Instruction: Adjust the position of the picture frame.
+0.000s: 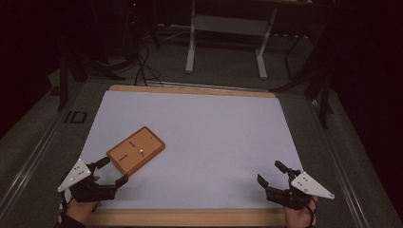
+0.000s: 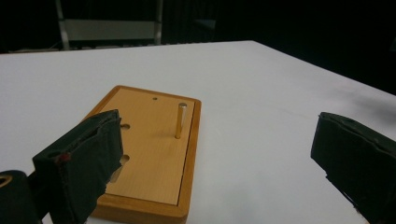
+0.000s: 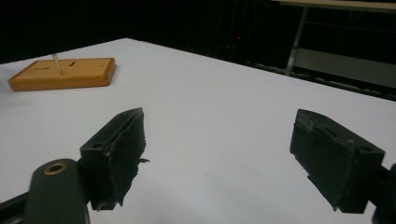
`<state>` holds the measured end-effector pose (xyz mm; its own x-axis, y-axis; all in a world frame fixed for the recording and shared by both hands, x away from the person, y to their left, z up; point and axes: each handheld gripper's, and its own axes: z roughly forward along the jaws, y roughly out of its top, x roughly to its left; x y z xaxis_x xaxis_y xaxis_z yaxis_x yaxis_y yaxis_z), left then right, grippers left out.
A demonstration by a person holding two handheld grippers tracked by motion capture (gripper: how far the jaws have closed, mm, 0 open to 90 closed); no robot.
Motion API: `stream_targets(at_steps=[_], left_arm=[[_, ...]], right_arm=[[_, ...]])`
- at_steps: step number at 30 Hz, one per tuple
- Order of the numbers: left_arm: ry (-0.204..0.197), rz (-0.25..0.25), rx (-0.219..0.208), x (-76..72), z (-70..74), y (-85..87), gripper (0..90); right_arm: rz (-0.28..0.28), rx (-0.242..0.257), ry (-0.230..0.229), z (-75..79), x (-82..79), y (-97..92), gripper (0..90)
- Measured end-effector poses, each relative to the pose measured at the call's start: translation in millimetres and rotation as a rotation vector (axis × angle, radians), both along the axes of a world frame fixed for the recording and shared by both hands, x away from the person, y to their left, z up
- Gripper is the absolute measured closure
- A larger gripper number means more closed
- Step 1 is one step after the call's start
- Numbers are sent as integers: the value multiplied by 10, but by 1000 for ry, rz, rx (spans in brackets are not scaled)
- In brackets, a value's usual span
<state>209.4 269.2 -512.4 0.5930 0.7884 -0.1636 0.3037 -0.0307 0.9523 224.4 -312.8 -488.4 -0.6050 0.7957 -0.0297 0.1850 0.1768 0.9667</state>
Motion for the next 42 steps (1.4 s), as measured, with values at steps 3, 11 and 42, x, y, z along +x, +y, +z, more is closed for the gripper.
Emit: stream_targets(at_steps=[3, 11, 42], left_arm=[[-11, 0, 3, -8, 8, -8, 27], [21, -29, -3, 59, -16, -9, 27], [87, -119, 169, 788, -80, -224, 315]], right_arm=[[19, -37, 0, -6, 11, 39, 154], [22, -55, -6, 17, -19, 99, 150], [69, 7, 29, -21, 10, 118, 173]])
